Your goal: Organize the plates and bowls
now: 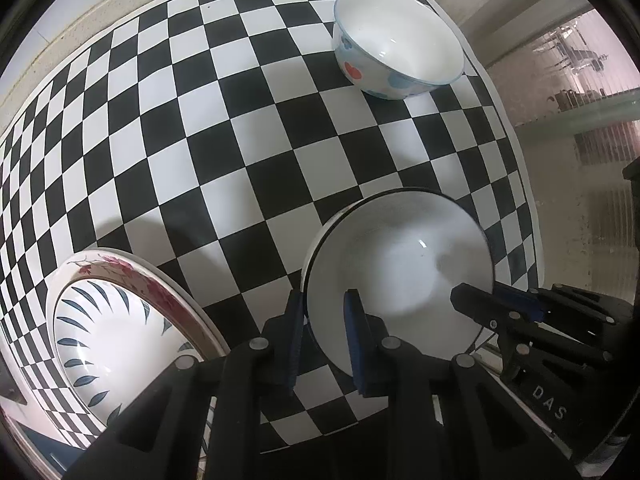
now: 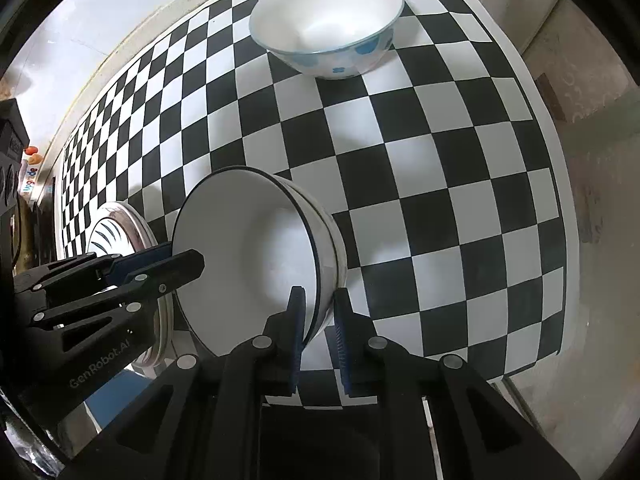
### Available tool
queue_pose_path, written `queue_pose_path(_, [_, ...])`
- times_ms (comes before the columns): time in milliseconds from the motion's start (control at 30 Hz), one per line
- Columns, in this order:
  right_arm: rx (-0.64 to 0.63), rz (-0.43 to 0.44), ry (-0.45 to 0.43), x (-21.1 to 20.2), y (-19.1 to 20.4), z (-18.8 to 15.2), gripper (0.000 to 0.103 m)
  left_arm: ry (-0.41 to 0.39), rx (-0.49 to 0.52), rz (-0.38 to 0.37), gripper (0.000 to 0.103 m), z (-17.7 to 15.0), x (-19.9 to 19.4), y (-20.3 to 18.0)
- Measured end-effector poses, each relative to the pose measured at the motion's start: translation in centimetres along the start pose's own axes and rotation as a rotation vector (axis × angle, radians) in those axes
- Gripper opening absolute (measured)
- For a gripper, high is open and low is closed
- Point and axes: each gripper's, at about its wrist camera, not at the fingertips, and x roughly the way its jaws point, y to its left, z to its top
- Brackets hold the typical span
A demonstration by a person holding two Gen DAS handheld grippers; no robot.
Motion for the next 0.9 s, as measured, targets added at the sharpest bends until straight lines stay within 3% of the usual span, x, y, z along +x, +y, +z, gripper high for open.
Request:
queue_pose_path(367, [0.025,0.002,-0.022,-0.1,-0.8,-0.3,0.010,-0.019,0.015,0.036,0.018,-0.3,-0.3,-1.0])
queue_pose_path(600, [0.064,0.063,-0.007,-0.2,-1.7,-0.2,0.010,0.004,-0.016,0.004,0.018,-0.2,0.0,-0.1])
queue_pose_path(900, [0.057,0.064,-0.006,-0.6,-1.7,-0.5,0.010,0.015,-0.039,-0.018,0.018,0.0,-0.5,0.3])
